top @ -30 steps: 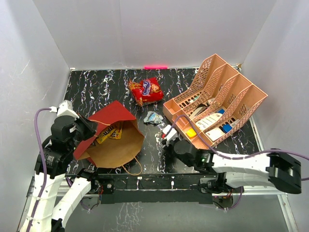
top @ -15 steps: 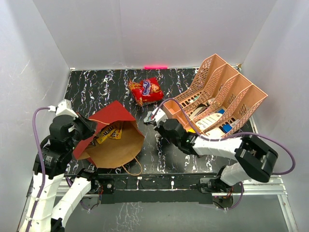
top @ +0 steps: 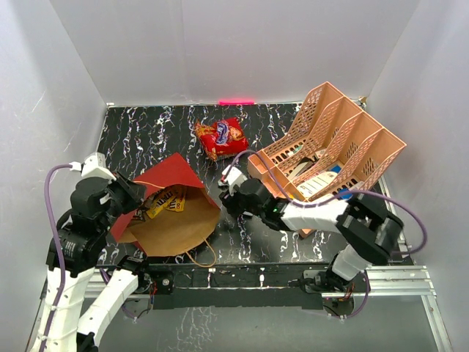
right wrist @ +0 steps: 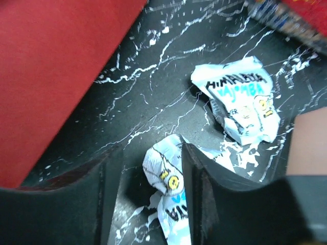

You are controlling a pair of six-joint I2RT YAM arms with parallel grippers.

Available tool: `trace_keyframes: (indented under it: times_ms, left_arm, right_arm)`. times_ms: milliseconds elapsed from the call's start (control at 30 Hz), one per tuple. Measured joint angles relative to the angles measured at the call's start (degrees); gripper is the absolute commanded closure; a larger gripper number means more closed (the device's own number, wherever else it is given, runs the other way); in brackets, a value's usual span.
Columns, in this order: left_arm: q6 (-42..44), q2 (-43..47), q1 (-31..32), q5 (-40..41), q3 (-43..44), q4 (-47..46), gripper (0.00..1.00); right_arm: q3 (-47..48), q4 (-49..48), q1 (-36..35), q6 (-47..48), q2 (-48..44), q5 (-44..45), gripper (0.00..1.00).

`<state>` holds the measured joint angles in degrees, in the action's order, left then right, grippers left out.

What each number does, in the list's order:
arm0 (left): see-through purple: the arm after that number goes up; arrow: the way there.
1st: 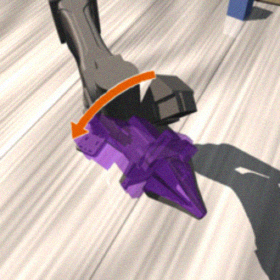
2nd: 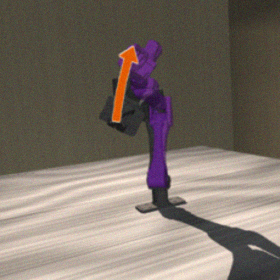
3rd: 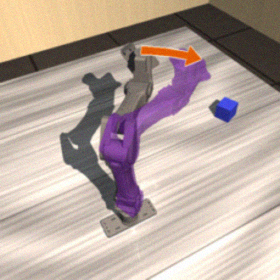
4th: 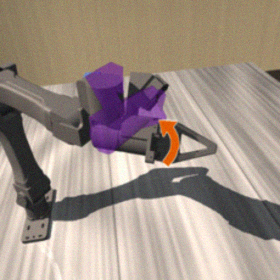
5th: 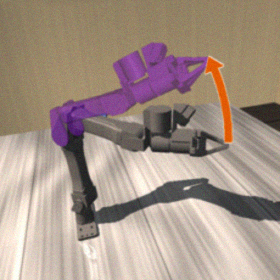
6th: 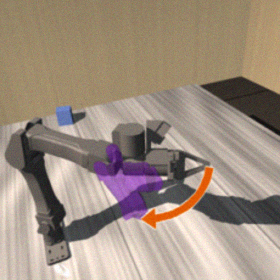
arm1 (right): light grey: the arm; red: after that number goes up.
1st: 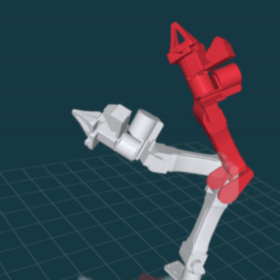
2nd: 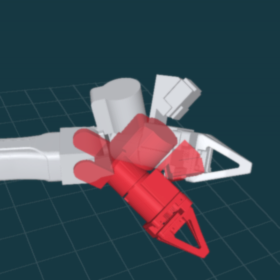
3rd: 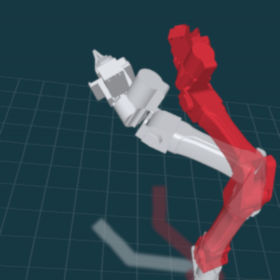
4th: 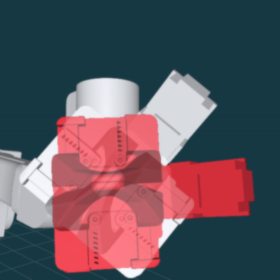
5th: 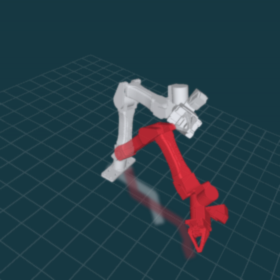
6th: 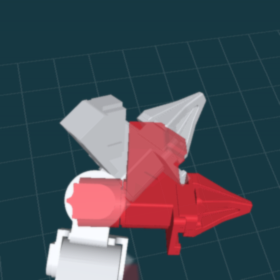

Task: Take the snacks out of the paper bag
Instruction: Place the snack at the center of the board, then take out the snack from the paper bag.

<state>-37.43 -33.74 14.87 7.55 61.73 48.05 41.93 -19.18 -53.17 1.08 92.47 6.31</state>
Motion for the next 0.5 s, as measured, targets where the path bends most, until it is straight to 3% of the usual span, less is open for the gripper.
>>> trace_keyframes:
  times_ms: [100, 233, 500]
  left_arm:
    - [0.0, 0.4, 0.0, 0.1, 0.0, 0.0, 0.88]
    - [0.0, 0.5, 0.0, 0.2, -0.2, -0.2, 0.88]
    - [-0.1, 0.2, 0.0, 0.2, -0.9, -1.4, 0.87]
  right_arm:
    - [-2.1, 1.0, 0.0, -1.3, -7.1, -0.6, 0.39]
    - [-7.6, -0.1, 0.0, -3.9, -18.7, -1.7, 0.39]
    - [-29.9, -3.7, -0.9, -13.6, -32.0, -10.3, 0.40]
